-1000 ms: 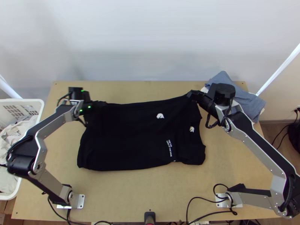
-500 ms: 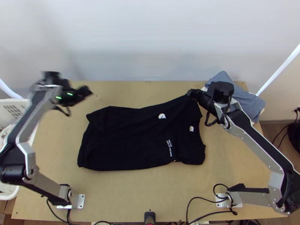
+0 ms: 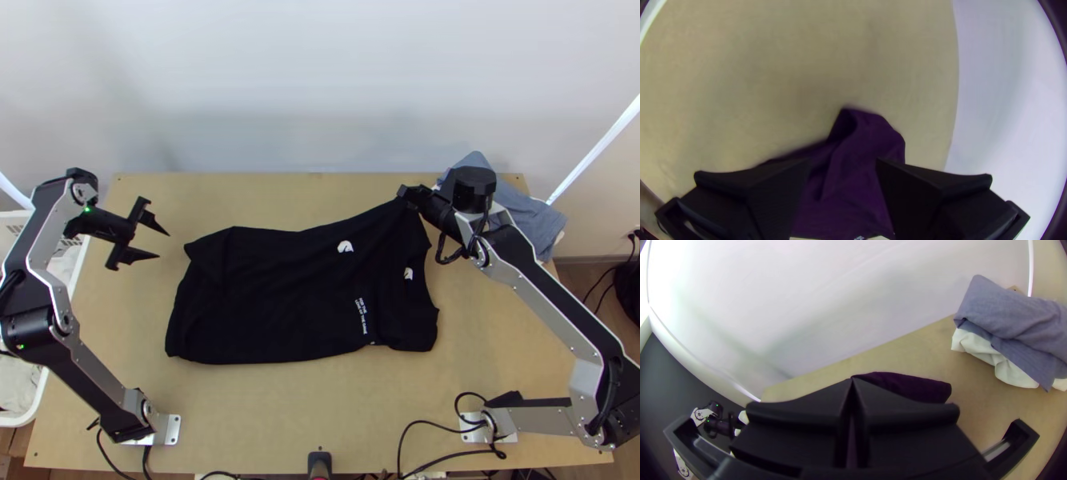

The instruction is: Fold the t-shirt

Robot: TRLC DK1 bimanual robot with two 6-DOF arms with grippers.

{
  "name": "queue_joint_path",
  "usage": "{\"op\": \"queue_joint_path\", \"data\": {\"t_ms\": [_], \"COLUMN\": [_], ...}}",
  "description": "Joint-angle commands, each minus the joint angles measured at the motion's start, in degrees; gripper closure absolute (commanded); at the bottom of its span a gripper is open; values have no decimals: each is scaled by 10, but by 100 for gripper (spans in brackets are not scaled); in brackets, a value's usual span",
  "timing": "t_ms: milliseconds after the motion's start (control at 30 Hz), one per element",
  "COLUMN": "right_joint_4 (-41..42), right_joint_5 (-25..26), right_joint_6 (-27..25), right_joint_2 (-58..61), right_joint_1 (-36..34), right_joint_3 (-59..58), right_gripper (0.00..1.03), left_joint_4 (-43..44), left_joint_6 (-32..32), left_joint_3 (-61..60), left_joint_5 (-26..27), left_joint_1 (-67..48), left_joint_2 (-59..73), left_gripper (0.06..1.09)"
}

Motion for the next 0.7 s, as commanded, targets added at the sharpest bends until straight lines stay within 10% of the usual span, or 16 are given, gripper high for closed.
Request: {"op": "queue_joint_path", "data": {"t_ms": [0,167,500,667], "right_joint_4": [1,-2,-3,-2], "right_joint_5": [2,3,3,2], "right_joint_6": [12,17,18,19], "right_joint_2": [6,4,2,2], "right_joint_1": [5,5,3,4], "right_joint_3": [14,11,5,5], "right_gripper": [100,100,100,100], "left_joint_4": [-48,-92,-72,-44], "left_joint_6": [-23,-60,-115,-126], "left_joint_3": [27,46,91,103], "left_joint_5": [76,81,31,13], "left_joint_1": [-3,-2,1,-4], "left_joint_2": [49,83,143,160], "left_gripper": [35,10,11,41]}}
